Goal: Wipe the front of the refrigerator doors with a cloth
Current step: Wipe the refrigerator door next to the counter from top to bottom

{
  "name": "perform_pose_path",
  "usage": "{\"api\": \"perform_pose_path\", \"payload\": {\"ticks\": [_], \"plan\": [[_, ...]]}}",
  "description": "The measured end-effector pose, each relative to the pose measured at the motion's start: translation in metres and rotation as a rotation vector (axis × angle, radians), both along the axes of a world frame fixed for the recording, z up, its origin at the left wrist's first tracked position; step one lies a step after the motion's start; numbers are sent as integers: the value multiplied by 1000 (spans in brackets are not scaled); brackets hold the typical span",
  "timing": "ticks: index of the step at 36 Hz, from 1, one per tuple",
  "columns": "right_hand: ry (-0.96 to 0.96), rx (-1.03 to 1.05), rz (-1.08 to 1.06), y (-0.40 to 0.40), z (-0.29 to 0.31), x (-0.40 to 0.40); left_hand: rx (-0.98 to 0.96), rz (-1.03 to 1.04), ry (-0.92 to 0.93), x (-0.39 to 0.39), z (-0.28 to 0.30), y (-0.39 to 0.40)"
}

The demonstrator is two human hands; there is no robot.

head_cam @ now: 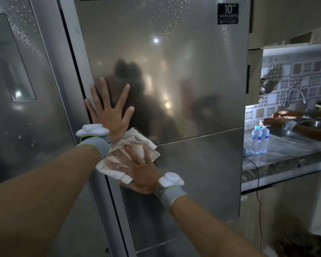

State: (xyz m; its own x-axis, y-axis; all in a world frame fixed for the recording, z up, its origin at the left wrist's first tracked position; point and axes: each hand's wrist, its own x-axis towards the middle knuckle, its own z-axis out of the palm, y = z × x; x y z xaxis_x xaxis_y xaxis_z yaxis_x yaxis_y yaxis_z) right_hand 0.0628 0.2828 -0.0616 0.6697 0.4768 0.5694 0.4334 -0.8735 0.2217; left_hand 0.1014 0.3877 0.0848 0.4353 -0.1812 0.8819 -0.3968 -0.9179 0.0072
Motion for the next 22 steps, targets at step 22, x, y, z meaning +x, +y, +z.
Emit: {"api": "perform_pose_path", "payload": {"ticks": [22], "plan": [[-390, 1020, -601, -141, 18, -51, 109, -95, 91, -18, -24, 7]]}}
